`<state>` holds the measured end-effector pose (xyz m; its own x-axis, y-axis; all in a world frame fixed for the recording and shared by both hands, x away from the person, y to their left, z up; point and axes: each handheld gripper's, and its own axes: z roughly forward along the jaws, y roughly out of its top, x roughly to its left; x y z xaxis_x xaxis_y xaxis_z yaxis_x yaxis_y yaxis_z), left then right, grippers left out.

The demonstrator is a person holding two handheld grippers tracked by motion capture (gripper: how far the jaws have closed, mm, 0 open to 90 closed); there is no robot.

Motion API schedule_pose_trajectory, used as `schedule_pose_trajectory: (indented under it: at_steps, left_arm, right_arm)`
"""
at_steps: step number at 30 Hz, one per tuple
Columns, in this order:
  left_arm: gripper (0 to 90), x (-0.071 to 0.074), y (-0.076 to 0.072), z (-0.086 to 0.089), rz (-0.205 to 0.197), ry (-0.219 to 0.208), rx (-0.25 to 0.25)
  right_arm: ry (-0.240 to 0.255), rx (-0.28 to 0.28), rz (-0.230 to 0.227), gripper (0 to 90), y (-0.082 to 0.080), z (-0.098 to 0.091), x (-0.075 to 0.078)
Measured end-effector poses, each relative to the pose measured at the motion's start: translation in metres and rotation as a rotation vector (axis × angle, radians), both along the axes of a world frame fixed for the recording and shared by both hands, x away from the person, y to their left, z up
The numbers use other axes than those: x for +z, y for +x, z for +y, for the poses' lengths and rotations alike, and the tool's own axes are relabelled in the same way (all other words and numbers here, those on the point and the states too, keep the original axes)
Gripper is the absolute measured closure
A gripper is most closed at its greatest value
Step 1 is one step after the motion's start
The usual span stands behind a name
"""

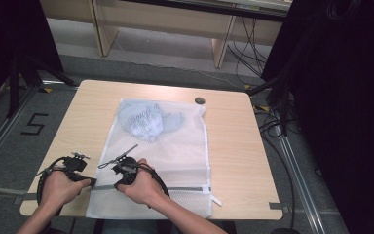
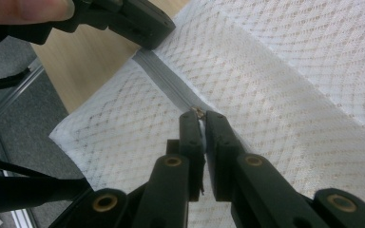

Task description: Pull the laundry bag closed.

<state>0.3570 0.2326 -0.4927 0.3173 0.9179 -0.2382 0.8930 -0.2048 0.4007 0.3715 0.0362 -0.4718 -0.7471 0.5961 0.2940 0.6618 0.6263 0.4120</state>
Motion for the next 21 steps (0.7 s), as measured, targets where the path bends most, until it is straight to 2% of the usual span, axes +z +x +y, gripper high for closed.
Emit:
schedule_pose_trajectory:
  at_steps: [9, 10, 12, 13, 14, 15, 17, 21]
  left_arm:
    - [90.0, 0.0, 0.0, 0.0, -0.002, -0.002, 0.004]
    - [90.0, 0.0, 0.0, 0.0, -0.002, -0.002, 0.003]
    - [90.0, 0.0, 0.0, 0.0, -0.001, -0.001, 0.003]
    - [90.0, 0.0, 0.0, 0.0, -0.001, 0.0, 0.002]
    - [90.0, 0.0, 0.0, 0.0, 0.0, -0.001, 0.002]
    - [90.0, 0.0, 0.0, 0.0, 0.0, -0.001, 0.003]
    - [90.0, 0.0, 0.0, 0.0, -0.001, 0.001, 0.003]
    - [90.0, 0.0, 0.0, -0.001, -0.001, 0.004, 0.005]
  right_arm:
    - [-0.013, 0.011, -0.001, 86.8, 0.0, -0.004, 0.001]
    - [-0.012, 0.037, -0.026, 86.8, 0.002, -0.006, 0.0]
    - [-0.012, 0.033, -0.017, 86.8, 0.002, -0.007, 0.001]
    - [-0.014, -0.002, 0.014, 90.0, 0.0, -0.007, 0.002]
    - [-0.035, 0.028, -0.014, 90.0, 0.002, -0.008, 0.002]
    - [-0.041, 0.025, -0.032, 90.0, 0.002, -0.01, 0.002]
    - [-0.009, 0.014, -0.021, 90.0, 0.005, -0.014, 0.004]
    - [0.004, 0.002, -0.023, 90.0, 0.007, -0.016, 0.008]
